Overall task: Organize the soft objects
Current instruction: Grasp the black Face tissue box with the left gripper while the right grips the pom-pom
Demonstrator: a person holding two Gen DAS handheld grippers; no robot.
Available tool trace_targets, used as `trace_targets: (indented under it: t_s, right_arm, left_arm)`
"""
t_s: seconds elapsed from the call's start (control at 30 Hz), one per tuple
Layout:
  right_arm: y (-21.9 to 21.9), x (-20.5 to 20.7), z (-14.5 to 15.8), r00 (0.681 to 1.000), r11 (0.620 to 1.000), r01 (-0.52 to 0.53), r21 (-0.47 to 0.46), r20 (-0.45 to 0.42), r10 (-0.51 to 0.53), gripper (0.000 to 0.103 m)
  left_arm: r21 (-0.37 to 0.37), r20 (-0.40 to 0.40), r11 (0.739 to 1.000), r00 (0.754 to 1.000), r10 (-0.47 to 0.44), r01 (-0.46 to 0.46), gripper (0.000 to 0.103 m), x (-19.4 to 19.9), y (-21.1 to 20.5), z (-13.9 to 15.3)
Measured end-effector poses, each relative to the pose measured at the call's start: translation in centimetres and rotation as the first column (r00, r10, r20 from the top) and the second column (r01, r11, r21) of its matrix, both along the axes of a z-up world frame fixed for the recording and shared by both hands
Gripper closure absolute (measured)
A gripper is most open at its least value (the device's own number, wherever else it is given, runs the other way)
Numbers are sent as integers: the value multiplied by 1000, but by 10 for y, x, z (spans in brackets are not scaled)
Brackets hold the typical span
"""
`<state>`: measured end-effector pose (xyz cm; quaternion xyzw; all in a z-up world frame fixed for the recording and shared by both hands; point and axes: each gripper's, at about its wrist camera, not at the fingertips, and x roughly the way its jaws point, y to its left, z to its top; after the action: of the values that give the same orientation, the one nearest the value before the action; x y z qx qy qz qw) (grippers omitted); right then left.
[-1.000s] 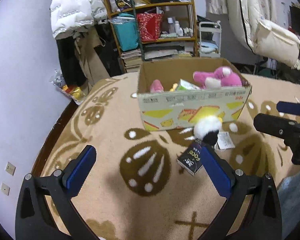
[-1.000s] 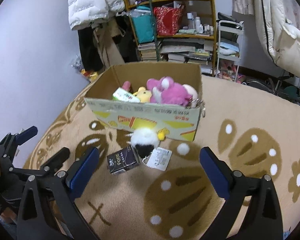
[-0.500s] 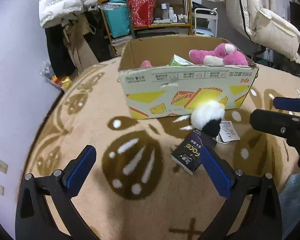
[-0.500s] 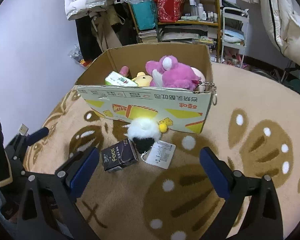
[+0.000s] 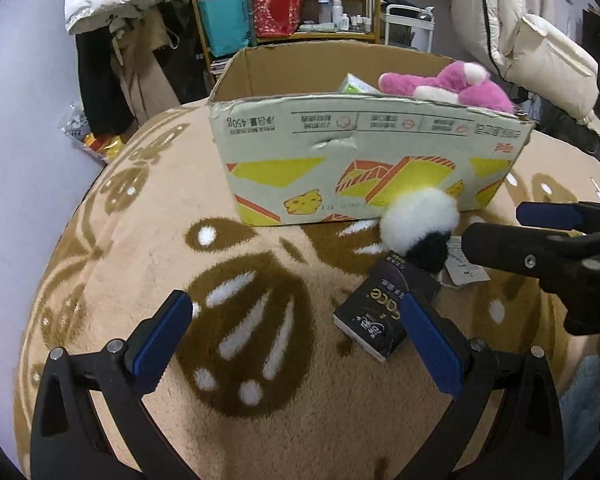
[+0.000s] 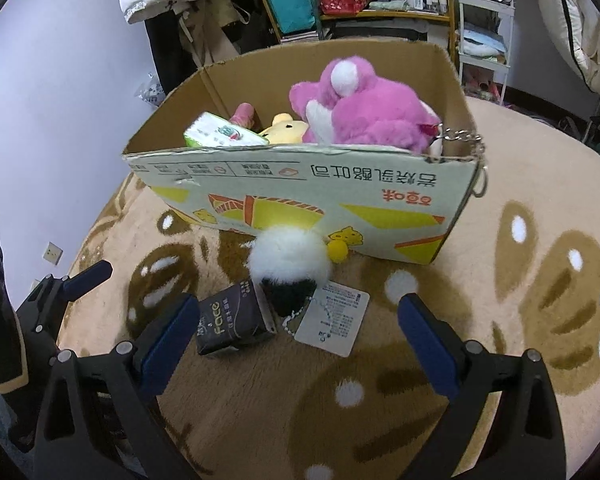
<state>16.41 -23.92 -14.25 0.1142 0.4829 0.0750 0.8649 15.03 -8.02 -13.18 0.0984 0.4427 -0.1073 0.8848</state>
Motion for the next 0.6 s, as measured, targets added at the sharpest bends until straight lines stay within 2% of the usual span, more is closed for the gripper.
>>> trace_targets:
  t_s: [0.03, 0.07, 0.13, 0.23, 0.37, 0.43, 0.6]
  right_arm:
    - [-1, 2, -3, 1000, 1000, -6, 2, -5, 6, 13]
    - [-1, 5, -6, 1000, 1000, -11, 6, -15, 11, 17]
    - [-1, 10, -13, 999, 999, -28, 30, -40, 29, 19]
    - [-1, 16, -18, 998, 997, -44, 58, -52, 47, 29]
    - [-2, 24, -26, 995, 995, -65, 73, -70, 70, 36]
    - [-1, 28, -29, 993, 994, -78, 78, -77, 84, 48]
    - [-2, 35, -31, 993, 991, -84, 105, -73, 92, 49]
  left_arm:
    - [3, 2, 1000, 1000, 6, -6, 1, 1, -1, -2]
    - [4, 1, 1000, 1000, 6, -6, 1, 2, -2, -3]
    - [-2, -4, 1000, 1000, 7, -7, 1, 5, -4, -5]
    - [-25, -22, 1000, 1000, -1, 0, 0, 7, -6, -9]
    - [-9, -32, 1000, 999, 7, -8, 1, 9, -11, -16]
    - [-16, -43, 1000, 999, 3, -4, 1, 9, -14, -19]
    - [-35, -67, 999, 997, -31, 29, 1, 8, -21, -24]
